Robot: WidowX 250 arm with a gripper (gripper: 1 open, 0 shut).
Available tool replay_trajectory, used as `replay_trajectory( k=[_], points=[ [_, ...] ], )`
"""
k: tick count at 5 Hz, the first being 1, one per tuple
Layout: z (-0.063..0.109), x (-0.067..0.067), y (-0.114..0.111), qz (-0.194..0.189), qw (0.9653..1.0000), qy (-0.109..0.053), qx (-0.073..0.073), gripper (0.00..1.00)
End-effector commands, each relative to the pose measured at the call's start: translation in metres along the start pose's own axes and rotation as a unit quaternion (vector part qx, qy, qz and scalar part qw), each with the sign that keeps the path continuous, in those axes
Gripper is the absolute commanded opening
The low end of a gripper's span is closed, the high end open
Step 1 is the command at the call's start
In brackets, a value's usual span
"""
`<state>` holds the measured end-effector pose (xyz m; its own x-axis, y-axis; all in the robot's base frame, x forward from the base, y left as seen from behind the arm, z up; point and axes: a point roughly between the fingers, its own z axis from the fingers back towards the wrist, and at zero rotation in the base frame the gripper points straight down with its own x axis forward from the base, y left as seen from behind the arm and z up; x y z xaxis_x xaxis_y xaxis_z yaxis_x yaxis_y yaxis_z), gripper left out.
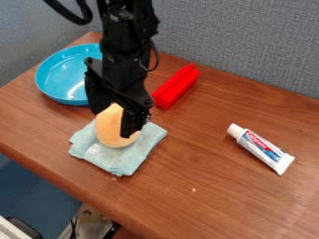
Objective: Put the toothpaste on the blue plate
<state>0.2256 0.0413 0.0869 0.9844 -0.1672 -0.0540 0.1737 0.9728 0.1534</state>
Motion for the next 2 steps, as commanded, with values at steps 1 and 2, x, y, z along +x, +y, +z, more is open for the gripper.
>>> replay_trajectory(
  k=[1, 2],
  points=[
    [0.0085, 0.0067, 0.0064, 0.010, 0.9997, -0.020, 0.004, 1.00],
    [0.0075, 0.0068, 0.0064, 0.010, 0.9998, -0.018, 0.004, 1.00]
  ],
)
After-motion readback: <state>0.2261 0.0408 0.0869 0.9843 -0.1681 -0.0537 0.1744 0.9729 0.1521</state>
